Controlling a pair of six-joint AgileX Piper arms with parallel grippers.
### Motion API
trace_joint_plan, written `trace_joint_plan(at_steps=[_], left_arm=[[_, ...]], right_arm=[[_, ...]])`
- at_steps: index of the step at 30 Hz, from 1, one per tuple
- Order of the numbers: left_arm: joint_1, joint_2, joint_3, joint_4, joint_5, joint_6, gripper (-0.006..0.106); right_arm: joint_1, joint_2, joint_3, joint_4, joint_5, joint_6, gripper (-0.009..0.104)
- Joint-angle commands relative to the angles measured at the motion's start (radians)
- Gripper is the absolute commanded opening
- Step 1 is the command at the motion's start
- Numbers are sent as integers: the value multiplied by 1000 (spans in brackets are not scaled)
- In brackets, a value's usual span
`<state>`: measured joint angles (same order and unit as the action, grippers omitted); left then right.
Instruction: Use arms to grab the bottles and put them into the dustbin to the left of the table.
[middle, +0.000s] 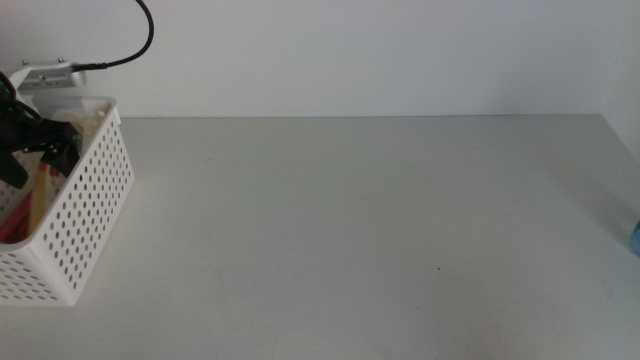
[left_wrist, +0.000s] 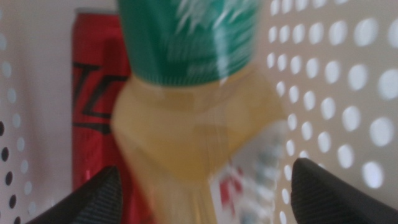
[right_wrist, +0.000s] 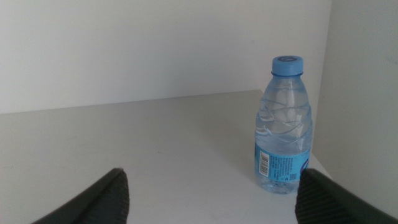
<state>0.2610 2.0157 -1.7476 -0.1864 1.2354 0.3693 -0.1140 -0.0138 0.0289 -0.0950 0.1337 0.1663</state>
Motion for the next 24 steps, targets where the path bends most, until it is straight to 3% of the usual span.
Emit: trace_joint_plan(at_steps=[1,4,18,24], left_arm=[[-24,-87,-35,-34,82,-47,93],[-44,-129,-54,17,81,-151,93],[-211,-504,-52,39,62,-152,92],[-406,-767,214,82,-121,-217,92]], right_arm=[[-5,-21,-10,-12,-70,-6,94],[-5,-21,-10,-12,-70,-6,94],[-5,-21,-10,-12,-70,-6,94],[-5,-21,-10,-12,-70,-6,94]])
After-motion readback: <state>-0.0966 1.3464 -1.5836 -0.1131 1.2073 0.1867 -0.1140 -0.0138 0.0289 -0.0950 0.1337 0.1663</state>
